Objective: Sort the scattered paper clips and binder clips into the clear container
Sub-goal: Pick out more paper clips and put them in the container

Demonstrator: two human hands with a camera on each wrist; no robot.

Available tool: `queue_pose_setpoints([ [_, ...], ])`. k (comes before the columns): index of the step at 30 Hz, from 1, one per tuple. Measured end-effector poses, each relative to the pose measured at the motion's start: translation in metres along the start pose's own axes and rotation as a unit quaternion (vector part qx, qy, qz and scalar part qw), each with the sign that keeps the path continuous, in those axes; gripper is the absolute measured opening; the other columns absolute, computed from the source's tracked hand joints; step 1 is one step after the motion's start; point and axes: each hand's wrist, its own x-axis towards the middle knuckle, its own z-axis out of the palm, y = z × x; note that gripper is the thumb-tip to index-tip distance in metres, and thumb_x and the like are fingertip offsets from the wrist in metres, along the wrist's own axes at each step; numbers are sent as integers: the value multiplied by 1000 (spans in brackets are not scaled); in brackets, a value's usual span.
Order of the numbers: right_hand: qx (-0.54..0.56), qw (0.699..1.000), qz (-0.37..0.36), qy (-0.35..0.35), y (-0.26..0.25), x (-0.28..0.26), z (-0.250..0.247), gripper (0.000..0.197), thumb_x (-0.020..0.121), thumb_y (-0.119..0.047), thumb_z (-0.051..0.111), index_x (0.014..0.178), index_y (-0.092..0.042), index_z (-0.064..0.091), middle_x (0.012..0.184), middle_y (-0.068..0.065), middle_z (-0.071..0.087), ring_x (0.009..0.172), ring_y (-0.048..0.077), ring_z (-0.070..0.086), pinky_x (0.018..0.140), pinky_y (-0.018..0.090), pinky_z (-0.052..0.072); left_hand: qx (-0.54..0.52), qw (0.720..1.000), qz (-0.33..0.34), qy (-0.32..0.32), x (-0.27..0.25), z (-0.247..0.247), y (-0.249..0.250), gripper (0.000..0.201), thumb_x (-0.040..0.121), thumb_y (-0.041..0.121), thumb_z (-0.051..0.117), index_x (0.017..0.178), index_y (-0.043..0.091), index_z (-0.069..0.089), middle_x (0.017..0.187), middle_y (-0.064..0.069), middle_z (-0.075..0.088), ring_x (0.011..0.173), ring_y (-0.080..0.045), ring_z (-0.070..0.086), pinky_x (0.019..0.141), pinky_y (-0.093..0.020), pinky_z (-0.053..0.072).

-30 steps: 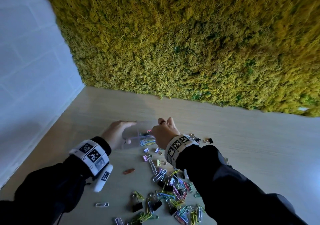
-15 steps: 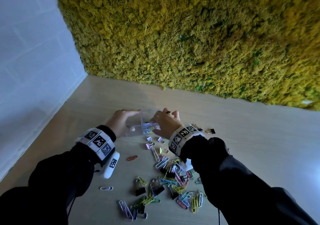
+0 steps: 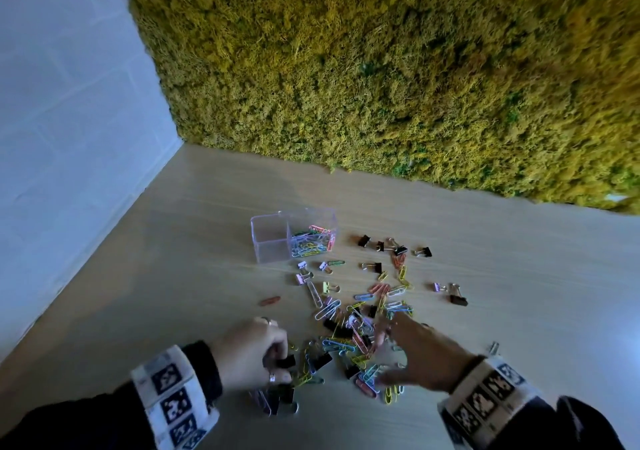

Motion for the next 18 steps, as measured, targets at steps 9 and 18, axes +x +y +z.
queue_pose_setpoints([
  [9,46,996,22,67,6,-6,42,37,70,-39,72,98,-19,59,93,-19,42,78,-5,46,68,2,38,-40,996,-63,38,10,34,13,40,69,33,75,100,23,52,71,14,51,69,-5,55,63,-17,40],
  [18,128,989,12,74,9,7,31,15,76,-13,71,90,-15,68,74,-20,50,68,-19,50,58,2,38,-134,988,-70,-12,16,30,17,30,78,9,65,89,28,45,68,13,53,60,0,49,52,-12,35],
])
